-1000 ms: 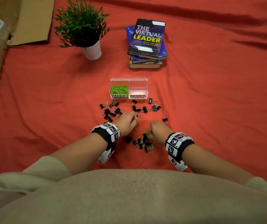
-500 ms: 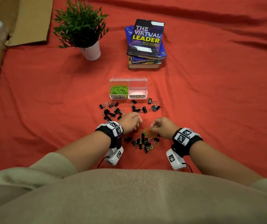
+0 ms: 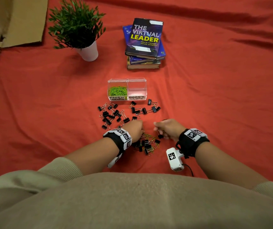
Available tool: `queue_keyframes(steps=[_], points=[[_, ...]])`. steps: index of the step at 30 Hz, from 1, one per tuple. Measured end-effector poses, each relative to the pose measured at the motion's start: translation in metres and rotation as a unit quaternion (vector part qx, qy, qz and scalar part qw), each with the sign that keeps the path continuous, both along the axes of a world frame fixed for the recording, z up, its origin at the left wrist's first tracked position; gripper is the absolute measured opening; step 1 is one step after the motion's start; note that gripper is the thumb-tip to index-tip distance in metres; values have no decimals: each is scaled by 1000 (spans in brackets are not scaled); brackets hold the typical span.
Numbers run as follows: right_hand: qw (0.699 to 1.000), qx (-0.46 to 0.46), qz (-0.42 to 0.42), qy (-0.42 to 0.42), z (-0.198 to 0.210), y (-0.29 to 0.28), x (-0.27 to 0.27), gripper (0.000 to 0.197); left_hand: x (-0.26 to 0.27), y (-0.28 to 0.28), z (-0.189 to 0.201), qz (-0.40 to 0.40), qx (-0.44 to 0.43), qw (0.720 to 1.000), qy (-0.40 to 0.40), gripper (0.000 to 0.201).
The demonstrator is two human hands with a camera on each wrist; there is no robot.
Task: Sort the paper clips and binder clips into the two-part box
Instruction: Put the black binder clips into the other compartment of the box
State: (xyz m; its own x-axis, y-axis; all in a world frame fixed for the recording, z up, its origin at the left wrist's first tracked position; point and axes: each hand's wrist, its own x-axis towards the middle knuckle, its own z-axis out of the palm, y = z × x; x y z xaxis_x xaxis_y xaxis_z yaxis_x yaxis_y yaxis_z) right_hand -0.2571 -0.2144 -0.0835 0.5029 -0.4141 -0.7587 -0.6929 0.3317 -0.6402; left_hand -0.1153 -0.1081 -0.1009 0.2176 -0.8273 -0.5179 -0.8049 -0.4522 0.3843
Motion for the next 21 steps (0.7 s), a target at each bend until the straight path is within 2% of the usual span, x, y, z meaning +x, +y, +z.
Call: queue_keyframes(steps=[4, 9, 14, 18, 21], points=[[981, -125, 144, 30, -2, 1, -1, 27, 8, 4, 1, -5, 30, 1000, 0, 20], [969, -177, 170, 37, -7, 6, 4, 25, 9, 8, 0, -4, 38, 999, -7, 22], [912, -273, 303, 44, -10, 10, 2, 14, 14, 9, 3, 80, -36, 993, 76, 9], [872, -305, 379, 54, -11, 12, 1, 19, 16, 8, 10, 124, -67, 984, 112, 4], [847, -323, 418, 64, -10, 16, 2, 14, 15, 8, 10, 163, -64, 974, 144, 14]])
